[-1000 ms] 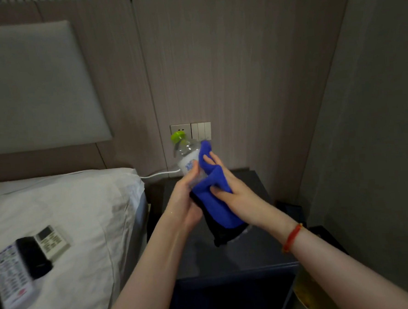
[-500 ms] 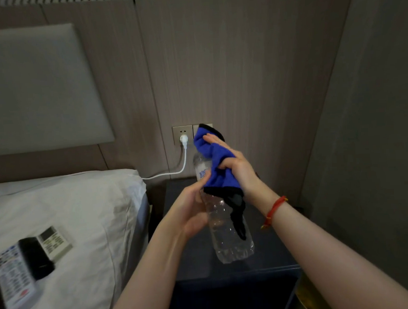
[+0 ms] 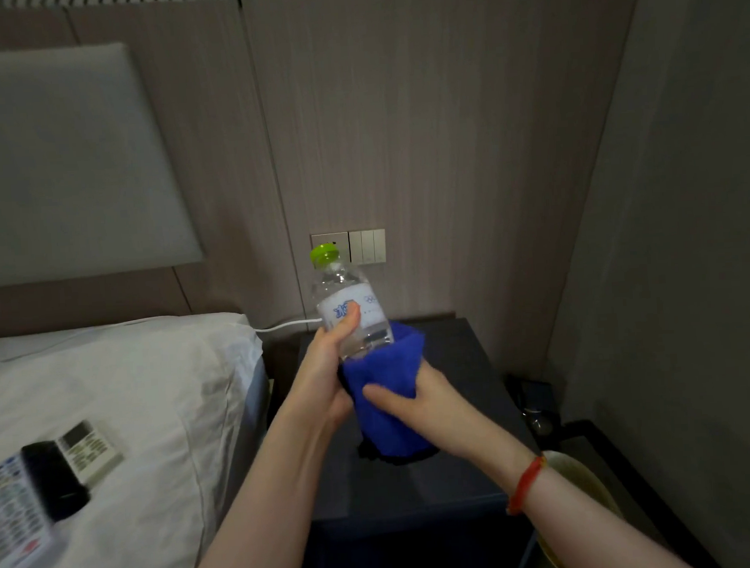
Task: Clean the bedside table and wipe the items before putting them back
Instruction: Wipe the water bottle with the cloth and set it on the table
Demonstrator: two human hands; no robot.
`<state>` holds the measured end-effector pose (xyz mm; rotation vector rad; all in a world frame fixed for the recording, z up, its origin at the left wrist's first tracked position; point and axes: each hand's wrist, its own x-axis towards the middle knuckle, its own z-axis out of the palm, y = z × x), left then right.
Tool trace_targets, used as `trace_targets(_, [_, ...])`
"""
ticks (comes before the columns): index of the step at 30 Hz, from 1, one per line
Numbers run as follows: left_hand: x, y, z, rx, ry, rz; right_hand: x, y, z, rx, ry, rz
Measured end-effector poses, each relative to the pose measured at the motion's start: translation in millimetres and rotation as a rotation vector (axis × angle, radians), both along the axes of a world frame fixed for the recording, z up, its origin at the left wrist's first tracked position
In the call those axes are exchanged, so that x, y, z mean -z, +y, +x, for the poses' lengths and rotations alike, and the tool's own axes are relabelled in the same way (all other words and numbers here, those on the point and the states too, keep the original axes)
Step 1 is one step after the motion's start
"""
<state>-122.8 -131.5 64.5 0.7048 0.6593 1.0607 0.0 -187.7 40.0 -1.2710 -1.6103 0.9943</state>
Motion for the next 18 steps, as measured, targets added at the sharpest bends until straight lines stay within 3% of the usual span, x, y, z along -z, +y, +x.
trace_targets(3, [1,-1,0,-0.018,-0.063,-0.013,-7,-1,5,0.087,-0.099,-0.059])
trace_targets(9, [0,-2,-1,0.030,-0.123,0.010,-1,-4,33,-0.125,0.285,-0.470])
trace_targets(14, [-4,-3,2,0.021,-0.059,0.016,6,-12,28,-0.064,0.389,-0.365])
trace_targets(18, [-7,-1,3,0.025,0.058,0.006,5,-14,18,0.144,0.170,-0.120])
